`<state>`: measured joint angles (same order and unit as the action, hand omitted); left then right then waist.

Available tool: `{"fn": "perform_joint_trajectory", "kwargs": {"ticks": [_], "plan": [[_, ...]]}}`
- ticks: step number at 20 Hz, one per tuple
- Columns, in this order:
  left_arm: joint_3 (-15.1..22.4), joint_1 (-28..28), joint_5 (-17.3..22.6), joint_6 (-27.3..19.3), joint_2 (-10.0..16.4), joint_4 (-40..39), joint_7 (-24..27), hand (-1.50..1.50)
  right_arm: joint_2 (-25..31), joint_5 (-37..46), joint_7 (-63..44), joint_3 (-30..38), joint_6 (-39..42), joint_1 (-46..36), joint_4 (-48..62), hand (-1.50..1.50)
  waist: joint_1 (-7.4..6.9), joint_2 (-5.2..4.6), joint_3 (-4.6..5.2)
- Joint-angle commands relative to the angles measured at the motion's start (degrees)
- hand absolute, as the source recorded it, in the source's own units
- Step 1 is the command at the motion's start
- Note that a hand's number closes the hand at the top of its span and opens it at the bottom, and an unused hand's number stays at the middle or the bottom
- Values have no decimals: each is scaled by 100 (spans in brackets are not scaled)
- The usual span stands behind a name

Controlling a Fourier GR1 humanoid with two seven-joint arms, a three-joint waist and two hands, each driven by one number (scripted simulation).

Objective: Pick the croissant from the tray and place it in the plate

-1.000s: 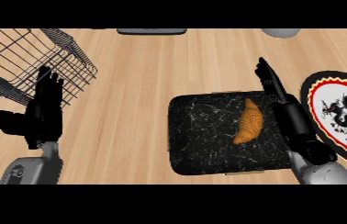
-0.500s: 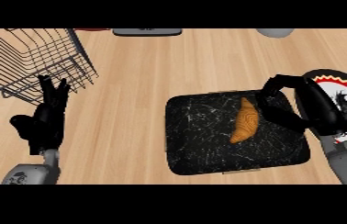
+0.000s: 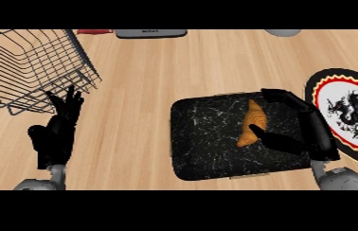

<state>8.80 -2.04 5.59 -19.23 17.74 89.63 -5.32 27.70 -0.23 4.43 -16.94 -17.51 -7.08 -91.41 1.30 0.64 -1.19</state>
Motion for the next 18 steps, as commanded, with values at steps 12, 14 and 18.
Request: {"fn": "perform_joint_trajectory", "kwargs": {"ticks": [12,14,18], "plan": [[272,94,-73,55,-230,-294,-711,0,1834,1552,-1966,-694,1811,-1038,-73,-150,-202,-81,139],[143,-19,47,240,-130,-396,-700,0,1792,1624,-2484,-952,2150,-1095,-290,-150,-154,-76,140],[296,29,-91,140,-270,-358,-831,0,1517,1335,-3480,-1314,3173,-1540,-169,-150,-248,-78,130]]}}
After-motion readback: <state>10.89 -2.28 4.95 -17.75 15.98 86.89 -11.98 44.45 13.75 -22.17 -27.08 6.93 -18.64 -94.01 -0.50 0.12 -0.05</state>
